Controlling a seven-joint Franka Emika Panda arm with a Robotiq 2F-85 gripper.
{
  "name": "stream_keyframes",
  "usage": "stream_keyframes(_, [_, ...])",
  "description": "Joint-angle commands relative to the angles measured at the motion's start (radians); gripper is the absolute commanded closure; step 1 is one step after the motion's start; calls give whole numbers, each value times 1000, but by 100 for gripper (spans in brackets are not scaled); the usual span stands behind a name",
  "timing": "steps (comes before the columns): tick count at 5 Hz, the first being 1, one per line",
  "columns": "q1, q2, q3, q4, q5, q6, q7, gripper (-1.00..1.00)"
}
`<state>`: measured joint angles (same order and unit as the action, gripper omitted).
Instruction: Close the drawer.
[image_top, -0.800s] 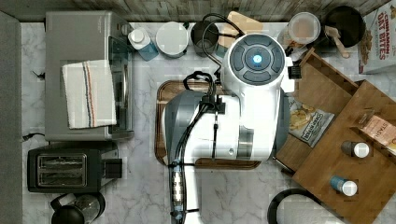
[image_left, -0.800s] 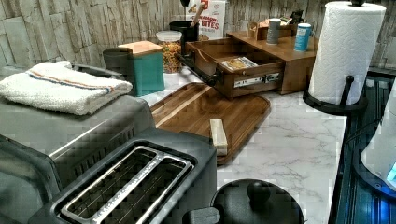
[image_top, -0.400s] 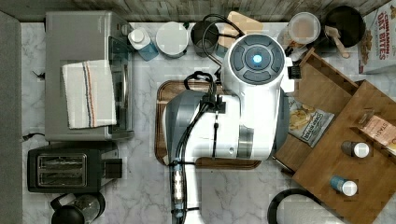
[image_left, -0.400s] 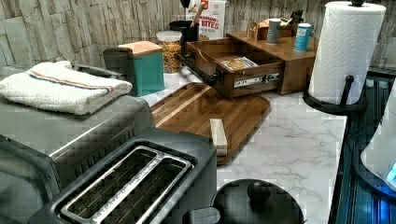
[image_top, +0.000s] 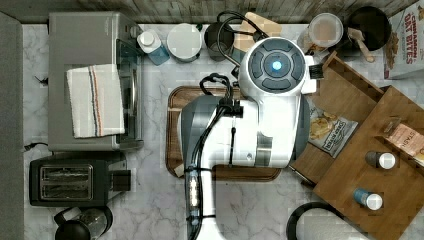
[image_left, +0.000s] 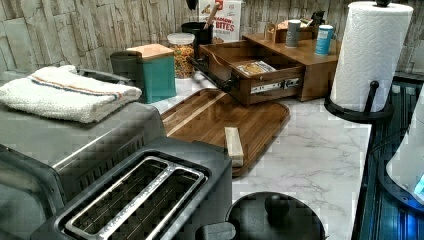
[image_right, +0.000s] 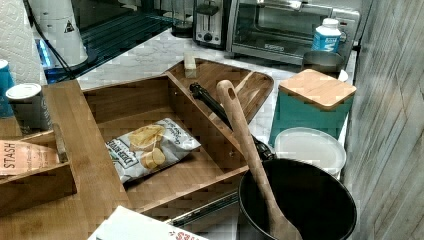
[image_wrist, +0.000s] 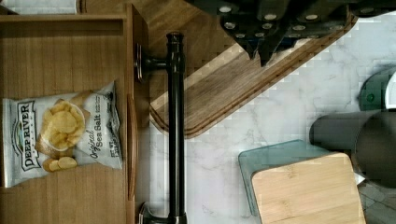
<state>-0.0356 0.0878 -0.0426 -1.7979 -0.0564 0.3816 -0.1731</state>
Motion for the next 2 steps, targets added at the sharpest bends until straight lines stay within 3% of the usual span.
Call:
stream_keyframes(1, [-48, 205, -33, 137, 5, 56, -162, 100])
stream_keyframes(2, [-55, 250, -29, 188, -1, 100, -134, 100])
